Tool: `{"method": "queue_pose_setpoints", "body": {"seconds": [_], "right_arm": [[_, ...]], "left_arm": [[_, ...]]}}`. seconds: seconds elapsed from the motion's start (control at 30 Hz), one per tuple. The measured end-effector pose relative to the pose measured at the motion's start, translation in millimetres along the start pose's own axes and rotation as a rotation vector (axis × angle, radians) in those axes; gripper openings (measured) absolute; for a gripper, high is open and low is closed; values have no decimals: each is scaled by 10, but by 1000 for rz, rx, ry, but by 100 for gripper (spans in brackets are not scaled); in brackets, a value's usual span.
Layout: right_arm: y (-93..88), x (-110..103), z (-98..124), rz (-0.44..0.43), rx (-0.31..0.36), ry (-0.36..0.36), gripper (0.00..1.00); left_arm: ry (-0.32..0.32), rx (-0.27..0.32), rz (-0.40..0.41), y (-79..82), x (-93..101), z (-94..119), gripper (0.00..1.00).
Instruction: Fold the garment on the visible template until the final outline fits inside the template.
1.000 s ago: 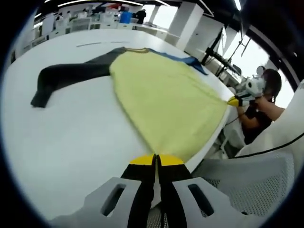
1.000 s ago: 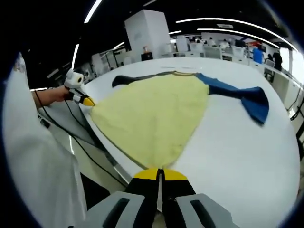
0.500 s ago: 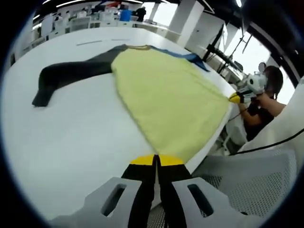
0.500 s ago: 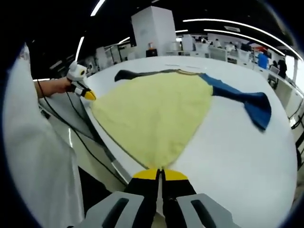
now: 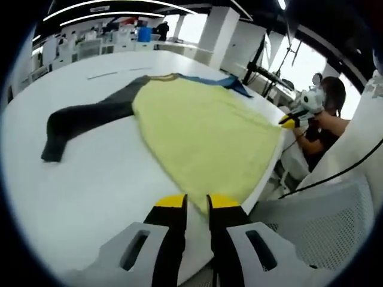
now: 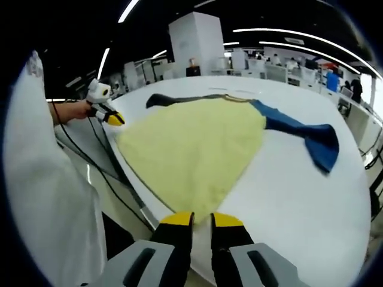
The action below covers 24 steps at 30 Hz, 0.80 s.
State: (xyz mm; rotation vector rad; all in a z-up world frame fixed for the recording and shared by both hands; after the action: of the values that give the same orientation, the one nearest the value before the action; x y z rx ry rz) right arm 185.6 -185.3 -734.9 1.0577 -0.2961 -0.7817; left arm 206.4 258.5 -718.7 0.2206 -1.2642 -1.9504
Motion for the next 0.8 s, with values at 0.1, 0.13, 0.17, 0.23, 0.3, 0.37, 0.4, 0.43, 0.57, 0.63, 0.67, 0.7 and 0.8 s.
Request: {"method": "queue_pose_setpoints", "body": {"seconds": [0.1,0.13,0.17,0.23,0.3,0.37,0.4,0.43,0.57,0.63,0.67,0.7,0.8], "right_arm": [[47,28,1,-10,15,-10,12],[57,37,1,-11,17,-15,14],[76,51,-1,-10,24,-21,16],[103,79,-3,-15,33,-32,19],[120,102,-8,-16,38,-40,22],[132,122,-13,-19,40,-47,24],[139,134,-14,-17,43,-54,26],[148,145,-16,-16,47,-59,29],[184,219,-26,-17,65,-85,35],[193,250,-35,-21,70,-90,38],[197,272,-42,-18,70,-97,39],[201,296,-49,-19,70,-103,40],[208,360,-64,-26,77,-115,43]], "left_arm": [[-26,34,-20,73,22,-23,20],[-30,41,-28,98,23,-30,22],[-33,45,-32,114,27,-35,24],[-44,56,-45,155,39,-48,26],[-52,61,-61,188,52,-62,28],[-56,65,-75,216,59,-72,32],[-59,69,-76,226,61,-74,33],[-61,74,-79,236,65,-77,34],[-69,86,-86,266,58,-82,41],[-71,88,-89,275,59,-83,43],[-73,91,-90,282,58,-84,44],[-72,94,-90,289,57,-84,46],[-70,100,-89,304,53,-81,48]]}}
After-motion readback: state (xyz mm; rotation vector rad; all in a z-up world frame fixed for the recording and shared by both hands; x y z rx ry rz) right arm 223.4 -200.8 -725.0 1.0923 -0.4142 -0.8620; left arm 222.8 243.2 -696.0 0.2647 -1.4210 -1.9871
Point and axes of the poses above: the point that each gripper's makers call its tool centre point, and the gripper's own axes: z roughly backward along the fingers, x roughly to its right, y roughly out of its top, the point moved 7 cm from there along z, roughly backward along the fingers, and after that the axes turned 11 degrees about x, right-handed, at the moved point
